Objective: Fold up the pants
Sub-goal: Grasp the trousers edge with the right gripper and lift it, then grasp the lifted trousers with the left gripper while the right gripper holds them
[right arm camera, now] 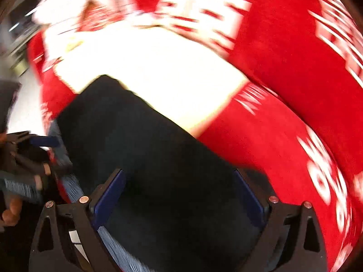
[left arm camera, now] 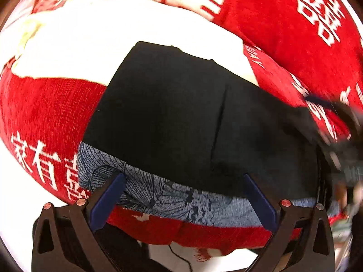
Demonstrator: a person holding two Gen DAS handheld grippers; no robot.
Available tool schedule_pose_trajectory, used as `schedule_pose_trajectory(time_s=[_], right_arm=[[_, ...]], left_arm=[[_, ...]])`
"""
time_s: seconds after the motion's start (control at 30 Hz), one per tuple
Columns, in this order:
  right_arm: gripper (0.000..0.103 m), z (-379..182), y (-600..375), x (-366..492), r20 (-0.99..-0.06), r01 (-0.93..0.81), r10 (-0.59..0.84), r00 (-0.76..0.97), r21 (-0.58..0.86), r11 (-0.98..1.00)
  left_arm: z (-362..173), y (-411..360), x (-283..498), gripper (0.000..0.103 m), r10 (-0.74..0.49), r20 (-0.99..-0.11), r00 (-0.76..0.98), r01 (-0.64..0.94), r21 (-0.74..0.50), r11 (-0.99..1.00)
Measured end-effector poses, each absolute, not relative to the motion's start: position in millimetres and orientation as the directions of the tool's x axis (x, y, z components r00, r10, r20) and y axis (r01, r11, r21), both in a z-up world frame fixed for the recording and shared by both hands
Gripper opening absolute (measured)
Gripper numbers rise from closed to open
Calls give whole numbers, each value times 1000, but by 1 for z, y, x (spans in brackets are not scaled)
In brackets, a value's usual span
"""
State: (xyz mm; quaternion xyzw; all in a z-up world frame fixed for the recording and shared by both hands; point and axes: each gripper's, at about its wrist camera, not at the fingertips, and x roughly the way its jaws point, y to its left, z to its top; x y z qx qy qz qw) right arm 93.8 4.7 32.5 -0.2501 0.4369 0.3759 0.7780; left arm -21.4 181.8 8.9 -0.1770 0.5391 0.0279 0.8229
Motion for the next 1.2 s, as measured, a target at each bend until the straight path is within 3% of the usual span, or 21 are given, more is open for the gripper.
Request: schedule_pose_trajectory(time_s=[0.23, 0.33, 0.43, 0.47, 0.5, 0.67, 0.8, 0.97, 1.07, 1.13, 1.17, 1.2], right_arm=[[96, -3, 92, 131, -928, -926, 367, 65, 81, 370], [87, -18, 112, 134, -933, -934, 351, -80, 193, 301], [58, -8, 106, 127, -924, -947, 369, -97, 200, 253], [34, -4, 102, 123, -929, -955, 366, -62, 162, 248], [20, 0, 97, 121, -931, -962, 364, -35, 130, 241], [15, 39, 79, 97, -889, -980, 458, 19, 74, 183], [14, 68, 64, 68, -846, -991, 531, 46, 27, 129], [14, 86, 48, 51, -811, -995, 583, 47, 11, 96], [14, 78, 54, 57, -819, -993, 573, 40, 29, 111], [14, 71, 59, 63, -831, -992, 554, 56, 16, 126], [14, 66, 62, 68, -838, -989, 543, 64, 20, 147], [15, 61, 64, 75, -845, -984, 531, 68, 31, 176]], left_arm=[[27, 212, -45, 103, -147, -882, 448, -220, -269, 938], [26, 238, -54, 103, -177, -874, 453, -241, -312, 919], [23, 265, -61, 103, -188, -866, 464, -272, -341, 900], [21, 271, -60, 103, -196, -862, 468, -277, -354, 893], [19, 276, -59, 103, -210, -856, 472, -279, -371, 886], [18, 294, -51, 103, -292, -818, 496, -200, -435, 878], [27, 290, -32, 103, -377, -765, 522, -46, -466, 883], [21, 276, 0, 103, -566, -681, 465, 164, -562, 811], [15, 252, 12, 103, -632, -690, 353, 229, -591, 774], [16, 233, 17, 102, -593, -736, 327, 263, -532, 805], [17, 229, 17, 92, -569, -753, 331, 259, -508, 822], [18, 229, 17, 62, -557, -759, 336, 249, -499, 830]])
